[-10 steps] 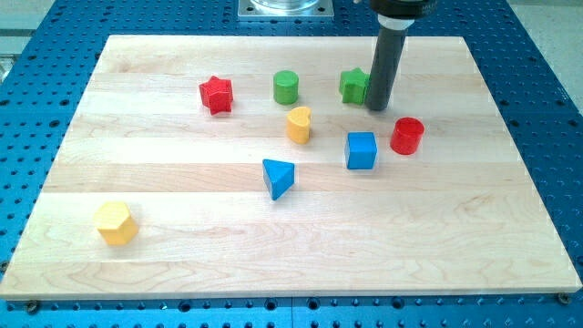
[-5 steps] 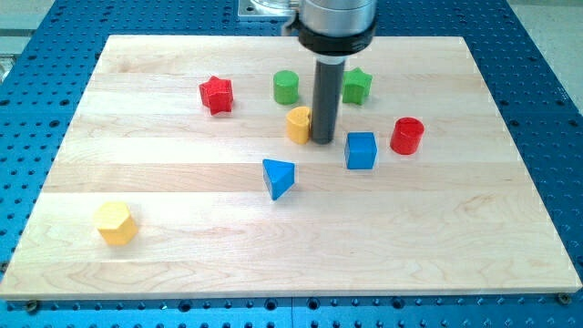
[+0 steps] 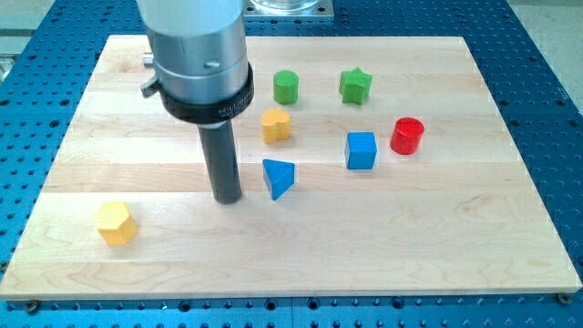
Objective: Push the triangle closely to the cube
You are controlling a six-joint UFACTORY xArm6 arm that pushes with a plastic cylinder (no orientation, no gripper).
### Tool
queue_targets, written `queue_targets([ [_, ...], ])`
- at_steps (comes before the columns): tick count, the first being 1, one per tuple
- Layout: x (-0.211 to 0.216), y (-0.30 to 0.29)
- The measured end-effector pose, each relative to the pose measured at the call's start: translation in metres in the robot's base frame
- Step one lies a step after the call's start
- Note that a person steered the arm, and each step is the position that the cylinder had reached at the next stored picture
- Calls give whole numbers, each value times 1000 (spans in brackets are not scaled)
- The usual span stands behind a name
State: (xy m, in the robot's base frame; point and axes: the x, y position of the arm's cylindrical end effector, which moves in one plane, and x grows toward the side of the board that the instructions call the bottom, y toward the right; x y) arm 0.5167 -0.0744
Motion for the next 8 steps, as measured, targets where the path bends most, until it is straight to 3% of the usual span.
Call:
queue_targets([
  [3, -36, 74],
  [5, 80, -35],
  [6, 88, -129],
  [7, 70, -157],
  [8, 45, -102],
])
